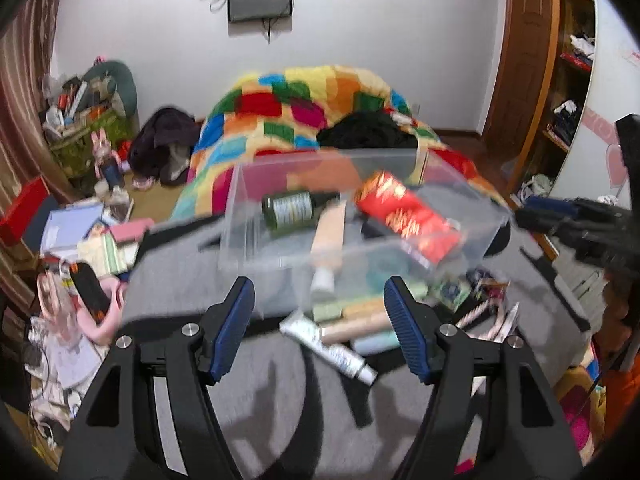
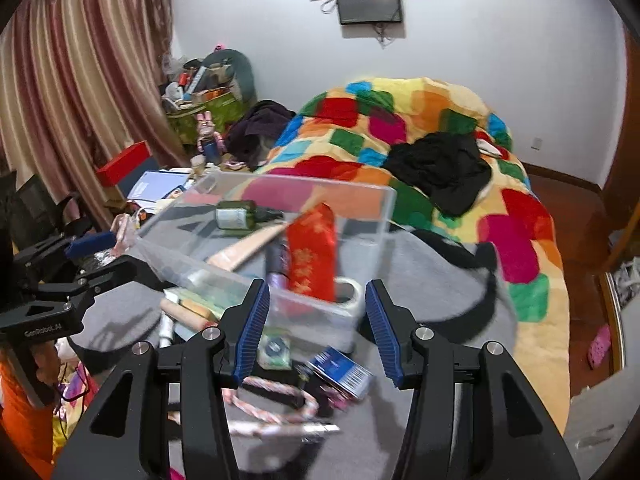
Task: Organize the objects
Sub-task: 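Grasp the white ointment tube with the left tool while the right tool grasps the blue Max box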
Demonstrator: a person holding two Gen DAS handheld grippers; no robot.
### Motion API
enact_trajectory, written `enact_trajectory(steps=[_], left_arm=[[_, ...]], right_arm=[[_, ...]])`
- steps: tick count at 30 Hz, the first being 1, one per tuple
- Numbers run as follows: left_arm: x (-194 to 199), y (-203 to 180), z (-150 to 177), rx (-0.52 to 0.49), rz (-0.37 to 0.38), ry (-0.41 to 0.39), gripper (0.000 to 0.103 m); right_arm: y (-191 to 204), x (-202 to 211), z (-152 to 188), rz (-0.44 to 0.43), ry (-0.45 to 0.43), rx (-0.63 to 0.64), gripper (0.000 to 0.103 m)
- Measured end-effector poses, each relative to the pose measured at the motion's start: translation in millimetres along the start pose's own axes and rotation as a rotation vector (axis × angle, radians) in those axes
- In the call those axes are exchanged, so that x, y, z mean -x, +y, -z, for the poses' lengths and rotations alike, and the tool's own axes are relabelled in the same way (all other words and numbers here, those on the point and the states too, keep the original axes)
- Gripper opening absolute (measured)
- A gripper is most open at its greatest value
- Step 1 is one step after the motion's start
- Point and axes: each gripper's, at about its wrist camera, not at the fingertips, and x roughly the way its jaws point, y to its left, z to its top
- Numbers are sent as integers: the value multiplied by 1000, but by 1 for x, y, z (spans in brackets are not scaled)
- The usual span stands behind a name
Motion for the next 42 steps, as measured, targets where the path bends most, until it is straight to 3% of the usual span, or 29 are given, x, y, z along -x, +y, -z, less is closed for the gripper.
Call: enact_trajectory(steps=[4, 10, 16, 23, 32, 35, 42], left_arm=[[-21, 1, 20, 29, 25, 90, 67], [-47, -8, 42, 48, 40, 182, 67], [-40, -7, 51, 41, 0, 155, 67], [-23, 13, 65, 46, -36, 150, 61], [-28, 9, 58, 44, -32, 143, 61], [-37, 3, 55, 33, -58, 128, 54], [-33, 3, 57, 28, -69, 101, 15]], right_arm=[[-13, -4, 17, 34, 42, -16, 47], [-19, -31, 39, -1, 138, -34, 47], [-17, -59, 46, -17, 202, -30, 47], [-20, -59, 50, -37, 219, -32, 48], [-1, -60, 48, -8, 236, 87, 47], [-4, -67, 46, -12, 241, 69, 47], [4, -54, 54, -21, 217, 97, 30]])
